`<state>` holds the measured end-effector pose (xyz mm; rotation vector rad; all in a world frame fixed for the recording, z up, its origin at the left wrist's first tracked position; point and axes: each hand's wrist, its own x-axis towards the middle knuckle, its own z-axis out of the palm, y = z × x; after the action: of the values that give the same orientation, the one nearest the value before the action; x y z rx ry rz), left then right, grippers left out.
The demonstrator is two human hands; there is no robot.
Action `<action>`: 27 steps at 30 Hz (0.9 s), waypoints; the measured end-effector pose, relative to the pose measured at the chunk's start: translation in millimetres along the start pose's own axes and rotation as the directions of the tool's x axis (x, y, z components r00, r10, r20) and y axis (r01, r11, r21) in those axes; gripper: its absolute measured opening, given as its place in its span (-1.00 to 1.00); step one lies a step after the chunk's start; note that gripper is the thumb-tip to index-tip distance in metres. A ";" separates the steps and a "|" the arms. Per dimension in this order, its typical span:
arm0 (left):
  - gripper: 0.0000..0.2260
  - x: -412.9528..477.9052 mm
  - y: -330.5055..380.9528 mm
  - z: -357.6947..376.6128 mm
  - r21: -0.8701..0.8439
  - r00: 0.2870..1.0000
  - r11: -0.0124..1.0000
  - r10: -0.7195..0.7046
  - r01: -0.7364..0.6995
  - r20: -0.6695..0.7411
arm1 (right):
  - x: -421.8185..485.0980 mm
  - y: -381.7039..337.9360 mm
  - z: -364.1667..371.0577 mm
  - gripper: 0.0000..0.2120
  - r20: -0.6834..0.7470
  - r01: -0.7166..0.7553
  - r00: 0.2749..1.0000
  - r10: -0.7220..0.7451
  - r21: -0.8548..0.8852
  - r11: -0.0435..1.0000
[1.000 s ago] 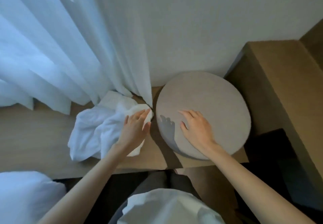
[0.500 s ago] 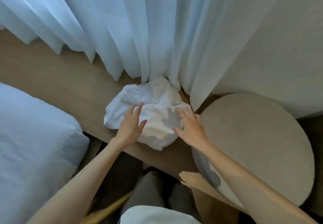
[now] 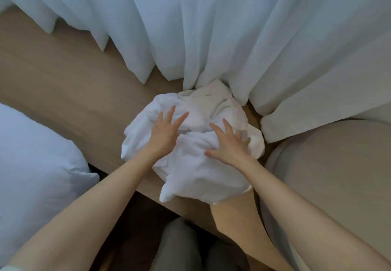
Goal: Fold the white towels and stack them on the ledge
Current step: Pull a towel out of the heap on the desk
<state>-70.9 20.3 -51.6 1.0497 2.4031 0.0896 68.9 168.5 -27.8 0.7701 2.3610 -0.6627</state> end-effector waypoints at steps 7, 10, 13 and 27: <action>-0.66 51.1 -3.7 26.7 0.334 0.970 0.941 0.126 -0.051 -0.206 | 37.4 22.4 42.0 -0.52 -0.195 0.095 0.973 -0.122 -0.140 0.986; -0.69 49.6 -0.9 20.3 0.352 0.892 0.930 0.244 -0.104 -0.381 | 35.1 25.7 40.7 -0.60 -0.218 0.160 0.959 -0.182 -0.115 0.980; -0.82 35.6 13.3 6.5 0.307 0.852 0.938 0.289 -0.160 -0.436 | 15.7 25.6 28.0 -0.63 -0.248 0.221 0.944 -0.219 -0.022 0.975; -0.77 -100.3 111.2 -146.7 -0.385 0.768 0.854 0.025 -0.349 -0.640 | -166.1 11.2 -118.1 -0.72 -0.695 0.425 0.683 -0.226 0.126 0.896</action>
<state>-9.7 48.2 147.0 1.1275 2.5696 1.2362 146.6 186.0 160.1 0.7962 3.1723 -1.0252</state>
